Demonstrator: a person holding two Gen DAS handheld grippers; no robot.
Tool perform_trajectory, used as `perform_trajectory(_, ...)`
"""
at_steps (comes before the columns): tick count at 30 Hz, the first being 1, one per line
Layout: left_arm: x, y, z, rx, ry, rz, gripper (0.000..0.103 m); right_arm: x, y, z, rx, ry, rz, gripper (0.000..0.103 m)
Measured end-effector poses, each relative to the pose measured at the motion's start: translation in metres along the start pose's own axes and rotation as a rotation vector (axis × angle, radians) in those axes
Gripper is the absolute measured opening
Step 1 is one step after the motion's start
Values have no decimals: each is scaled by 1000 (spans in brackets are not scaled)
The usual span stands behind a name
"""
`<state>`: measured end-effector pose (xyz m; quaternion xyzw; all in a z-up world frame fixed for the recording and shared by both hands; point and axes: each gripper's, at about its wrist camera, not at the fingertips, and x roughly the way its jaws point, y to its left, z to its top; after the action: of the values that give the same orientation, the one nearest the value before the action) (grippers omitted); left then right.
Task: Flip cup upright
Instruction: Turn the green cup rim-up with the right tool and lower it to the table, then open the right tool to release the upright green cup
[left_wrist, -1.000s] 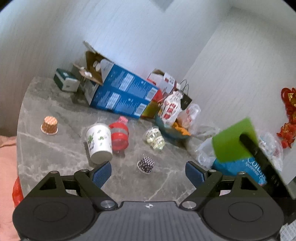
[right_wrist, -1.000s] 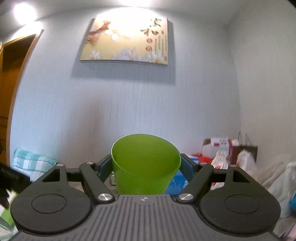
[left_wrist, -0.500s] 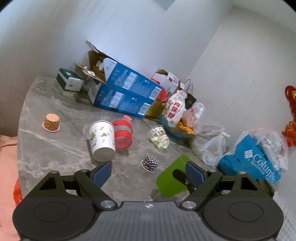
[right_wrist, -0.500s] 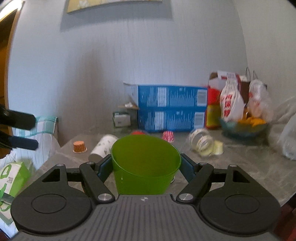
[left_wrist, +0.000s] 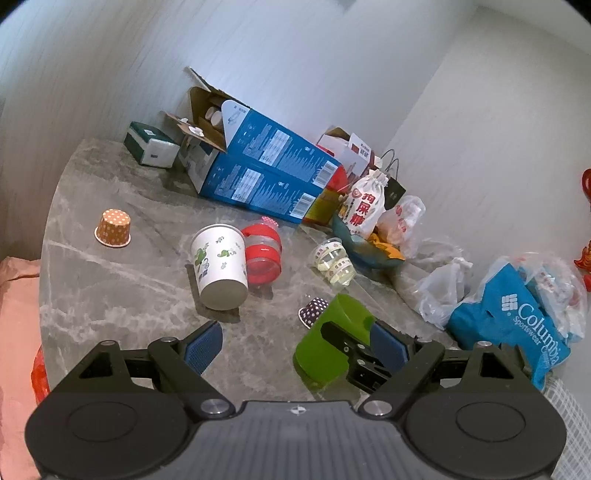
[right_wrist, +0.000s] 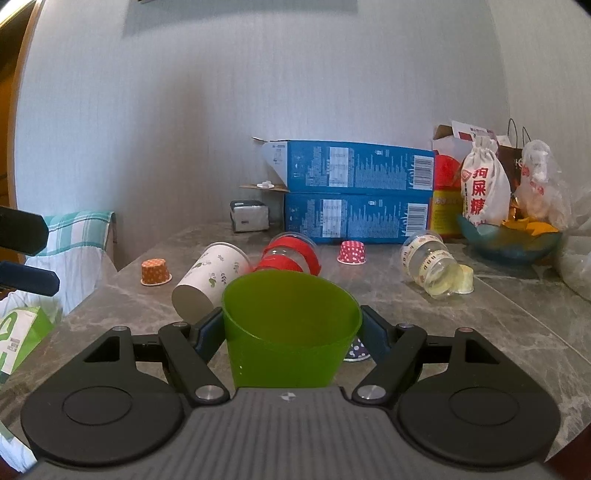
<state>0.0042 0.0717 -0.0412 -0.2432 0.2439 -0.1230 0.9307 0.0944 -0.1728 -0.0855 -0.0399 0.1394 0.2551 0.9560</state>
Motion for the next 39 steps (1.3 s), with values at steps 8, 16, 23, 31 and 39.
perform_trajectory(8,1,1,-2,-2,8,9,90,10,14,-5,-36,7,4,75)
perform_trajectory(16,1,4,0,7,9,27,90,9,20,-9,-48,-15,-28,98)
perform_trajectory(23,0,-1,-5,110,-31,176,102,-33,-7,-13,23,-29,-65,102)
perform_trajectory(31,-19,-44,6,274,-38,262,103,-93,-28,41,119,99,-196,102)
perform_trajectory(39,-49,-74,12,340,-56,276,103,-137,-8,72,69,146,-114,102)
